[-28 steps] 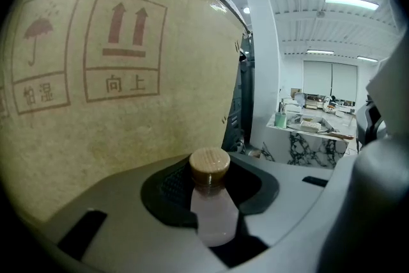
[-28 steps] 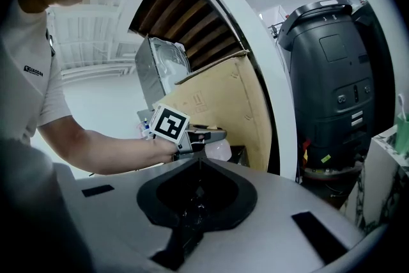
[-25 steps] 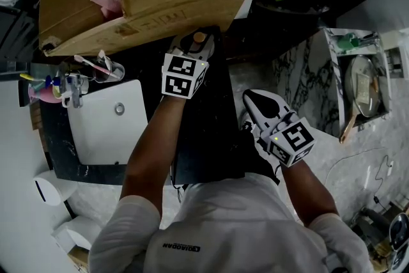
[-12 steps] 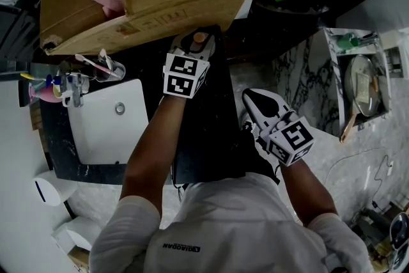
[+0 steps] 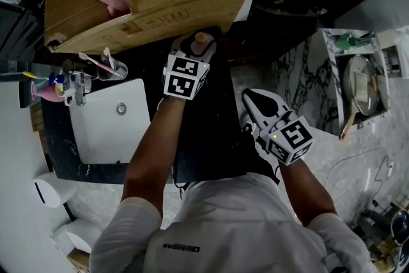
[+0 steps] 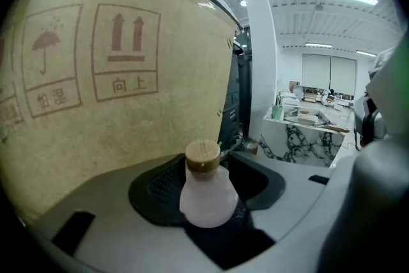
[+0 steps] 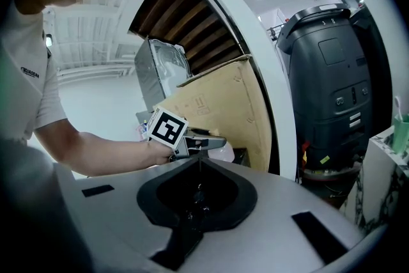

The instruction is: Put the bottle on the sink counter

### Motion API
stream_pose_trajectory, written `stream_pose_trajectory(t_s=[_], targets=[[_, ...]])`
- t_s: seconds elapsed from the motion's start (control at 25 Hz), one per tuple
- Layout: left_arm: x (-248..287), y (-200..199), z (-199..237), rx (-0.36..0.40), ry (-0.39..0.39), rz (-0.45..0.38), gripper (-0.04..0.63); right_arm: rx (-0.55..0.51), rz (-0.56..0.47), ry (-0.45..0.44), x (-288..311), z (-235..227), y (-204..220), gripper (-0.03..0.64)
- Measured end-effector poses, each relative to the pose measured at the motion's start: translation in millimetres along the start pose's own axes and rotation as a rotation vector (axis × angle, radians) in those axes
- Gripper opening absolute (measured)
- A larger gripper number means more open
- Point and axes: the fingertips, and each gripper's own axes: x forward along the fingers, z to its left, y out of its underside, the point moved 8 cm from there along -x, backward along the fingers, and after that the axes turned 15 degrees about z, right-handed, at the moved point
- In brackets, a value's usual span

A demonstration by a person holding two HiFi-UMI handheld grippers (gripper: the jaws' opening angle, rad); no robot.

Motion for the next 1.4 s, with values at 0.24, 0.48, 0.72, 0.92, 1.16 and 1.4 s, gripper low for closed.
stream_pose_trajectory(t_s=[0.24, 0.48, 0.72, 0.92, 1.16, 1.4], targets=[[-14.0, 3.5, -0.2, 0.003, -0.007, 0.010, 0.213, -0.009, -0.011, 0.002, -4.6, 7.8, -1.7, 0.043], [-37.1, 15.9, -7.6, 0.017, -0.010, 0.017, 0.213, -0.020, -0.014, 0.002, -6.7, 19.2, 1.1, 0.042], [-54.7, 20.8, -14.0, -0.029, 0.004, 0.007, 0.213, -0.037, -0.024, 0.009, -11.2, 33.5, -0.7, 0.042], [-74.6, 22.2, -19.3, -0.052, 0.013, -0.013, 0.209, -0.052, -0.037, 0.008, -16.2, 47.5, -0.1, 0.043], [-100.8, 27.0, -22.7, -0.081, 0.002, -0.039, 0.132, -0.042, -0.052, 0.007, -22.5, 63.4, 3.4, 0.041], [-136.8, 29.2, -19.9, -0.183, 0.029, -0.076, 0.014, 0.058, -0.107, -0.016, -30.9, 67.1, 2.3, 0.040]])
